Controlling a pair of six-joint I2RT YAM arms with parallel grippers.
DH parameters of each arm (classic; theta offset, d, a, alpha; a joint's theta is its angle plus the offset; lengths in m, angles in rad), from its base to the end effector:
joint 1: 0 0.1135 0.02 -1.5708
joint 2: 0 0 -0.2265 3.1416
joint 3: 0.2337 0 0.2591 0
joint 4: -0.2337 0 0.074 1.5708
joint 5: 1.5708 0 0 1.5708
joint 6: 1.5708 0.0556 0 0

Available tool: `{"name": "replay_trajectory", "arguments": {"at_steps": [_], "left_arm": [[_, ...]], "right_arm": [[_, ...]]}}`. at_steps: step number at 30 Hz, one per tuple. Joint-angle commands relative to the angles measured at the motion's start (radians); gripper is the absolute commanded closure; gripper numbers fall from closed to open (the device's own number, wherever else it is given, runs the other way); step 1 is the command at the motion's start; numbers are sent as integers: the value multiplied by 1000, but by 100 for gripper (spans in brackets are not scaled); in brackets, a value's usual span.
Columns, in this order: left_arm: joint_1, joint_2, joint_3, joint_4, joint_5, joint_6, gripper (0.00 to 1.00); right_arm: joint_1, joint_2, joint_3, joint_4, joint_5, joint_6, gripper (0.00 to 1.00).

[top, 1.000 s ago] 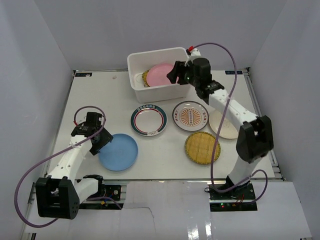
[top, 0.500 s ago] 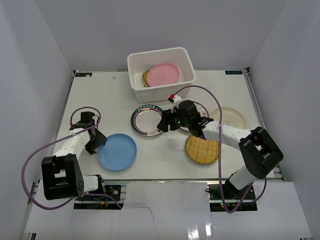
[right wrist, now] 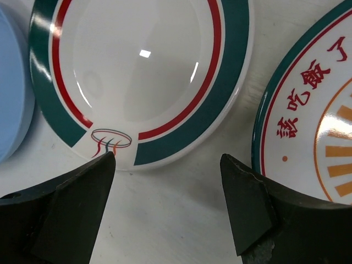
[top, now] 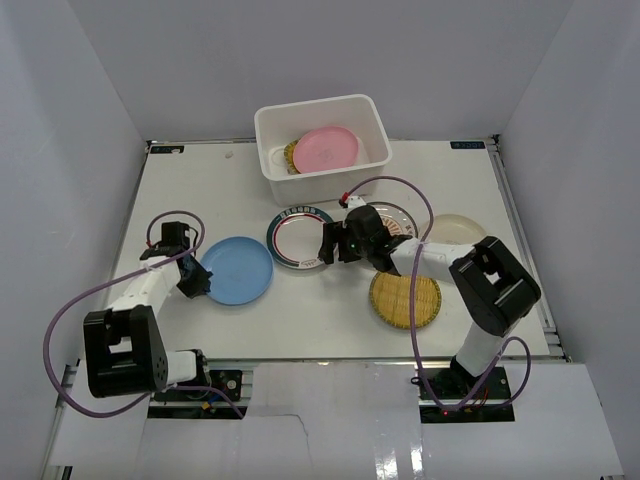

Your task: Place the plates into the plastic bin on the countertop

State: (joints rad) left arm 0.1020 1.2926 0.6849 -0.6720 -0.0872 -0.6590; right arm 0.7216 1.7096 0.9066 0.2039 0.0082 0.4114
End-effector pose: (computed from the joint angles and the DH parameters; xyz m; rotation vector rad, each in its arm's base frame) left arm 0.2344 0.0289 0.1127 -1.0708 2.6283 0.0047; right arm 0.2830 0.2484 0.1251 -0.3414 2.2151 0.6274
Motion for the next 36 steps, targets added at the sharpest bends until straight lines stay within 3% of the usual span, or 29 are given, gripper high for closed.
{"name": "replay_trajectory", "arguments": {"at_steps": [1, 7, 11, 13, 16, 17, 20, 22, 26, 31, 36], "left_arm": [[4, -18, -13, 17, -55, 7, 100], [2, -214, 16, 17, -16, 51, 100], [1, -393, 128, -15, 17, 61, 100], [-7, -401, 183, -41, 17, 42, 100], [-8, -403, 274, -14, 79, 21, 100], [-10, -397, 298, 23, 102, 6, 100], [-33, -337, 413, 116, 193, -36, 100], [-57, -278, 491, 187, 228, -54, 100], [-160, -110, 617, 351, 251, -97, 100], [-287, 243, 922, 362, 173, -41, 100], [-315, 520, 1155, 351, 147, -4, 100]], "right_arm": [[6, 19, 58, 12, 70, 49, 18], [4, 70, 64, 25, 108, 133, 27], [4, 125, 90, 29, 121, 203, 34], [4, 143, 100, 31, 125, 225, 37], [4, 174, 101, 48, 124, 260, 50], [4, 176, 94, 61, 119, 268, 62], [6, 154, 57, 80, 105, 287, 85], [7, 116, 29, 101, 89, 287, 92], [10, 9, -67, 132, 56, 273, 92], [10, -190, -158, 132, -55, 198, 92], [12, -366, -173, 7, -77, 98, 92]]}}
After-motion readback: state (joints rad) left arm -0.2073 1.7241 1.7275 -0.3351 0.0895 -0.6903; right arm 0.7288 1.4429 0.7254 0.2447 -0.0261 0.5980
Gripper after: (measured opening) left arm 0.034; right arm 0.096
